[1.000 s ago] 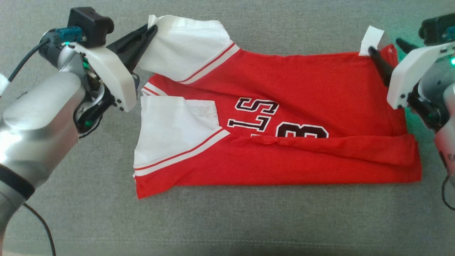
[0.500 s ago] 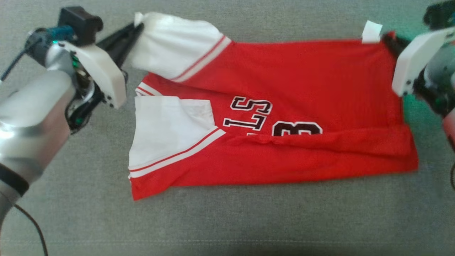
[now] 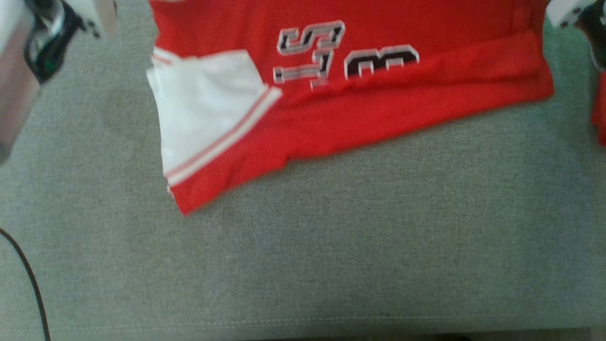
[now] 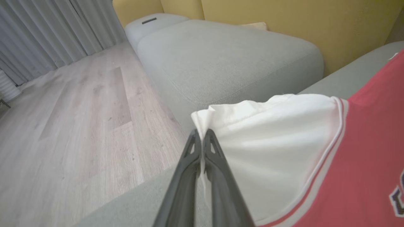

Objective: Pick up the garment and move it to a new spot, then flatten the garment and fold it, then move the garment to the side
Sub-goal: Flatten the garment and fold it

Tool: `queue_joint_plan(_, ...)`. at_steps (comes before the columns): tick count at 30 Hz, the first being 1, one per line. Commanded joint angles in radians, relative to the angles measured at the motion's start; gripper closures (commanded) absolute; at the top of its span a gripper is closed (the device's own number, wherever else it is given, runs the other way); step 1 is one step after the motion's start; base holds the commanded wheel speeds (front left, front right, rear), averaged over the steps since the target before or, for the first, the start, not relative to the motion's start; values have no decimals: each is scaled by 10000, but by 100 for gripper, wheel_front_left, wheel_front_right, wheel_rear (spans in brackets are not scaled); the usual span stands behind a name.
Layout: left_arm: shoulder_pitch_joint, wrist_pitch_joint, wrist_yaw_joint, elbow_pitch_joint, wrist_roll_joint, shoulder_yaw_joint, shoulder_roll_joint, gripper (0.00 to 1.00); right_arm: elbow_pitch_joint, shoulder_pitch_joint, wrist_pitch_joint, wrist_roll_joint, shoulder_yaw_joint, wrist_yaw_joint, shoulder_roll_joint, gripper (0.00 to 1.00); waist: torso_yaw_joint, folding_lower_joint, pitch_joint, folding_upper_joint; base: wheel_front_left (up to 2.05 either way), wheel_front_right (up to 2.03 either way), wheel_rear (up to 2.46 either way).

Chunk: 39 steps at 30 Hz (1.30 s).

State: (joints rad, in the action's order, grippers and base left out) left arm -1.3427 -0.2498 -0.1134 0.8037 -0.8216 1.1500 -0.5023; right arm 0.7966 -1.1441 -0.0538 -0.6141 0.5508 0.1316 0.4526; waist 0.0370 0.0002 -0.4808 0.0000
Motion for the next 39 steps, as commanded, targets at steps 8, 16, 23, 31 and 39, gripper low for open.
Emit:
queue_joint_plan(8,-14,-118,153,-645,1452,-1874,-132,100,474,-360,1239,-141,257,-9,-95,100,239,-2,70,0,0,0,0)
queue_joint_plan(16,1366,-119,-67,-1468,2107,-2164,-170,100,162,463,993,-985,1171,-9,604,100,507,-2,561,0,0,0,0)
queue_joint_plan(23,2512,-119,-161,-2235,2157,-1542,-472,100,-649,1266,461,-1645,2623,-9,1774,100,681,-2,1020,0,0,0,0)
queue_joint_plan(31,3185,665,-170,-3613,1060,-90,-1211,100,-1295,1608,143,-2153,3969,-9,2706,100,783,-2,1300,0,0,0,0)
queue_joint_plan(39,3399,1571,-171,-4798,67,954,-1915,100,-1624,1557,-636,-2343,5452,-9,3313,100,823,-2,1315,0,0,0,0)
